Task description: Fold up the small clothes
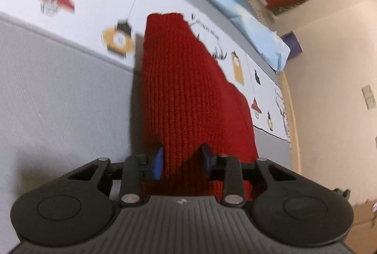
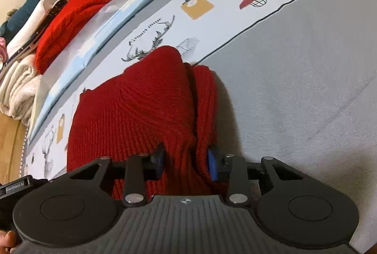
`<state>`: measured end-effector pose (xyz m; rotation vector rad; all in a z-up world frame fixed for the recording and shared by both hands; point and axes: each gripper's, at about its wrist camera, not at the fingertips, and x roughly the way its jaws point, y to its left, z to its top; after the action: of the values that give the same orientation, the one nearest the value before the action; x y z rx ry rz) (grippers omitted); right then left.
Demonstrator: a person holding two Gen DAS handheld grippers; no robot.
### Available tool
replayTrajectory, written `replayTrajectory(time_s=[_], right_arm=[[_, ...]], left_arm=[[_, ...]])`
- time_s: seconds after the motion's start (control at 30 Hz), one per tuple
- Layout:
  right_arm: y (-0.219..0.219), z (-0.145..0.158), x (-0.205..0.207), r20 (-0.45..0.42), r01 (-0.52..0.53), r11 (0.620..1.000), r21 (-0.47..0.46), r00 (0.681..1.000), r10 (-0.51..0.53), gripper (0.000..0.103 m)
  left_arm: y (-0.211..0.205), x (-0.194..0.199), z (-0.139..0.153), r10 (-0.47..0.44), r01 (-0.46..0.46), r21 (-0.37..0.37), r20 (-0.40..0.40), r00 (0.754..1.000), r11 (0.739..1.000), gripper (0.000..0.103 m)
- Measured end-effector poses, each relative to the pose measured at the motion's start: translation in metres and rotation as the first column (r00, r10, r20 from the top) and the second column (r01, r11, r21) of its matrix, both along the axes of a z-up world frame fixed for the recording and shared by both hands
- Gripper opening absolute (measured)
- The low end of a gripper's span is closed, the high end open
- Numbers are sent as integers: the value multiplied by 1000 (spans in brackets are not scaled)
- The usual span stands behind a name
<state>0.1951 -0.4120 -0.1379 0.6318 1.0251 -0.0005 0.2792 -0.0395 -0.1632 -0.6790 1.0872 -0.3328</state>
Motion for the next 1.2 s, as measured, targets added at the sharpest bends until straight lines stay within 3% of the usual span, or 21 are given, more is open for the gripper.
replayTrajectory(time_s=[0.13,0.2,0.27,0.33,0.4,0.47,0.57,0.6,0.73,0.8,0.93,1.03,1.13,1.17,1.2], right_arm=[[23,2,7,25,-21,999,48,1000,19,34],[43,1,14,33,-46,996,72,998,44,34],[68,0,21,41,-79,994,78,996,76,34],[92,-2,28,47,-101,989,104,994,97,34],[113,-2,34,62,-127,984,128,991,120,34],[130,0,40,79,-144,984,106,988,136,35],[129,-3,42,48,-83,993,89,996,79,35],[125,-3,42,39,-67,994,83,997,63,35],[119,0,34,33,-83,996,11,996,83,34],[115,0,29,23,-99,995,-15,995,100,32],[99,-6,22,-20,-104,994,-19,994,103,31],[90,-12,19,-48,-98,995,-2,994,98,31],[84,-17,18,-63,-78,996,31,995,80,48],[83,-20,19,-81,-64,997,33,994,67,65],[82,-23,20,-105,-47,998,29,993,50,76]], left_arm=[[40,0,10,29,-29,57,-10,1000,998,25],[65,0,14,60,-59,71,-14,998,996,6],[92,0,19,85,-85,33,-9,996,996,0],[114,-4,25,112,-112,6,4,994,994,1],[129,-9,30,151,-152,62,14,988,986,8],[145,-15,28,192,-191,64,-3,981,979,15],[155,-17,26,219,-215,74,-46,975,974,45],[154,-17,25,213,-210,76,-44,976,975,50],[130,-10,15,165,-161,61,-67,984,985,57],[115,-5,6,129,-127,30,-65,990,991,72],[87,8,-22,90,-89,10,-107,990,996,81],[78,15,-39,116,-123,-45,-133,984,991,88],[70,18,-48,128,-133,-30,-124,984,991,93],[67,19,-48,133,-138,-30,-124,983,990,93],[65,20,-47,129,-132,-26,-114,985,991,93]])
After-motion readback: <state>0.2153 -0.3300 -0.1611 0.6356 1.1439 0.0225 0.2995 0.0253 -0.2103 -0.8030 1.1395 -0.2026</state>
